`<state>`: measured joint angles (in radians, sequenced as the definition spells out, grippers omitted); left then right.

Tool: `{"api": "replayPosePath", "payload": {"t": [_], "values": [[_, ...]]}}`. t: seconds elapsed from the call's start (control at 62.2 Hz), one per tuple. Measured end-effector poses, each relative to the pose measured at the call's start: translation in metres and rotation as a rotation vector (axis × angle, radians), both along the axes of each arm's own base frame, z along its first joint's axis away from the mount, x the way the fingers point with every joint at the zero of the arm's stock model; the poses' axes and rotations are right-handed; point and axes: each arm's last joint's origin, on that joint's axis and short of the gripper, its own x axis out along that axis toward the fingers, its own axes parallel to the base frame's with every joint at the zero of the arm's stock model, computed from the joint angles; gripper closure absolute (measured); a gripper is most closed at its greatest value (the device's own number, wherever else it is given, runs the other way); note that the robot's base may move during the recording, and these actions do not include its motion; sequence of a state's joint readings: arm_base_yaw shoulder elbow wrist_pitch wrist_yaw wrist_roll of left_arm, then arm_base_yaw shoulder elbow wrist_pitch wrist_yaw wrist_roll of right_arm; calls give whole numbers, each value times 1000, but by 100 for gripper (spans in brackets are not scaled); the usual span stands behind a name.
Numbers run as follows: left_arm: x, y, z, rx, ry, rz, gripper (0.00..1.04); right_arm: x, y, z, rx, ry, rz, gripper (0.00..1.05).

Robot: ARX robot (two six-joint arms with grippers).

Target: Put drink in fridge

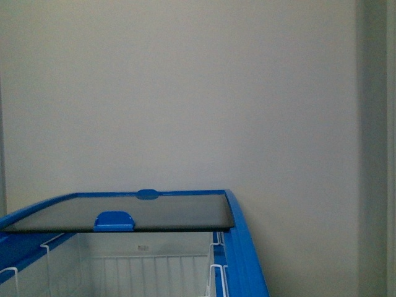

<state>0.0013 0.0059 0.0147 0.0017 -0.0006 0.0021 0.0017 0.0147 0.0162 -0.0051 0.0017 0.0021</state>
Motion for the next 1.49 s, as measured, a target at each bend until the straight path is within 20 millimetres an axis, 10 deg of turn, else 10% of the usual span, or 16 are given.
{"api": "replayPosePath", "payload": {"t": [0.482, 1.028, 1.494], "values": [[0, 0, 0, 0, 0, -1, 96, -1, 0, 1, -2, -11, 2, 101], [0, 0, 0, 0, 0, 0, 7, -1, 0, 1, -2, -12, 2, 14], [0, 0, 0, 0, 0, 0, 8, -1, 0, 1, -1, -12, 2, 7]]}}
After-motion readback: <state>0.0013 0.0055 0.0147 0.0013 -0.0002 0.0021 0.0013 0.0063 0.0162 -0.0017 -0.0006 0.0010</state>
